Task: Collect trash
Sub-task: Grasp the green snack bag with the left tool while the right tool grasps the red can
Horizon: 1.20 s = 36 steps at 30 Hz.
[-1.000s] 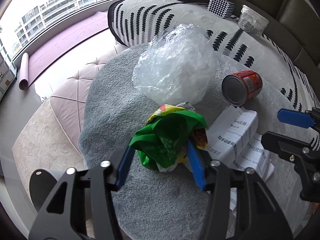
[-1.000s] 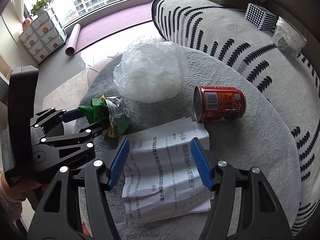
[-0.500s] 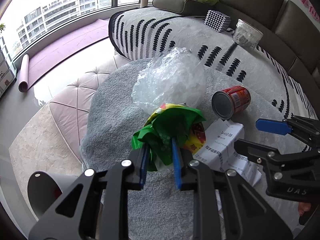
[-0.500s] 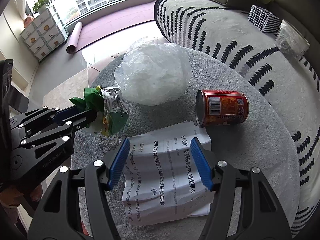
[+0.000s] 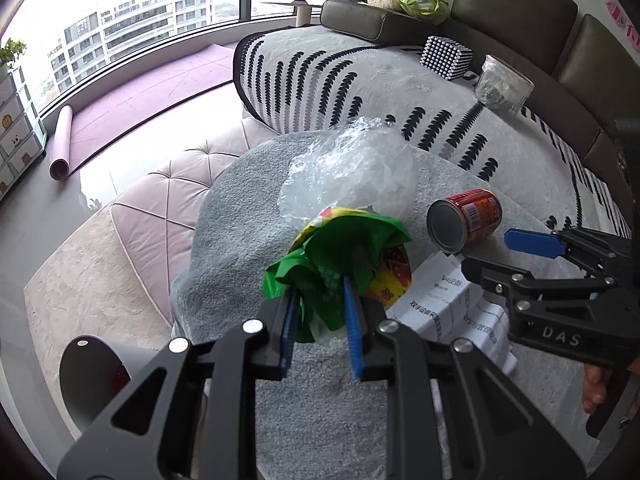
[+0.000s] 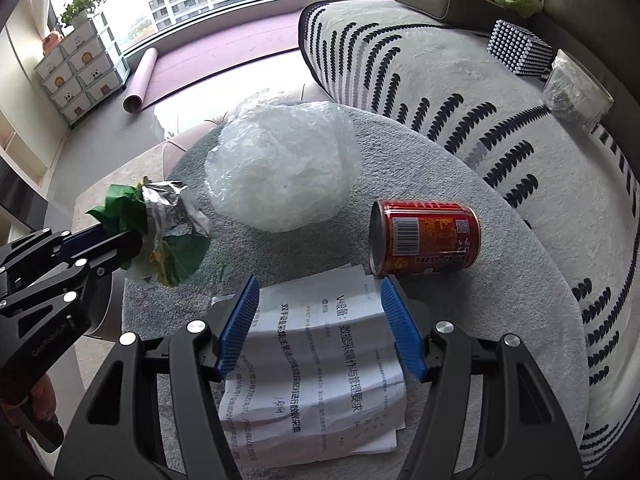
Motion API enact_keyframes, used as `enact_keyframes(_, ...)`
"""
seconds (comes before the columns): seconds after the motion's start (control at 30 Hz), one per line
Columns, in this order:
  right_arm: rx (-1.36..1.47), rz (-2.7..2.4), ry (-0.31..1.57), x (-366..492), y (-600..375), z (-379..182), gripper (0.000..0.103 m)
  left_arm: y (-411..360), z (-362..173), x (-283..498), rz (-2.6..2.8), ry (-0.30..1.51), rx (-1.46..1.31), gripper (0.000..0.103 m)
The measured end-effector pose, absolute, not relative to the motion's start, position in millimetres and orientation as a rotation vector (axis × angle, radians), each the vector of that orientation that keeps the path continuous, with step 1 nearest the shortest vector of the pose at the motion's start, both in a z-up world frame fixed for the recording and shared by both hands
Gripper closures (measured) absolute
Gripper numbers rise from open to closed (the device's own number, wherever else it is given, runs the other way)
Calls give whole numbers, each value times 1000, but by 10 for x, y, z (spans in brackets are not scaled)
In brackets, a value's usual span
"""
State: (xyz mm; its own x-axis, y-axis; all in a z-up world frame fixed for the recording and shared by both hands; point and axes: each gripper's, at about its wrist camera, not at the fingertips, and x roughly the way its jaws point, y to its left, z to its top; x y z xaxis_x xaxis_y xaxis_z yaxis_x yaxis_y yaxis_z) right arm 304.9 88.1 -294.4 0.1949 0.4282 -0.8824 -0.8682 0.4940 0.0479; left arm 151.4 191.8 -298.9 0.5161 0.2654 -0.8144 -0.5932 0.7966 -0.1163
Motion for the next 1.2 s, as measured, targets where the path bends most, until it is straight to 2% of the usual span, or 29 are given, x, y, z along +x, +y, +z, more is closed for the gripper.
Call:
enact_keyframes(0.1,-538,936,989,3189,882,-3004,36,1908,-2996,1541,540,886,-418,81)
enact_keyframes(0.17,-541,911,967,3291,879,-3058,22,1900,-3010,1571,539,886,-423,81)
enact_keyframes(0.27,-561,886,944,3426,899,-3158,18,1881,-3029,1613,536,885,-425,81)
enact_keyframes(0.53,-616,875,931,3696,1013,-3429,17,1863,-3073,1654,535,890,-432,81)
enact_keyframes(0.9,-653,858,904,3837,1034,-3522,17,1875,-3127,1663,532,899,-439,81)
enact_keyframes(1.2,-649,892,921,3906,1031,-3595,12,1826,-3161,1857,533,888,-438,81)
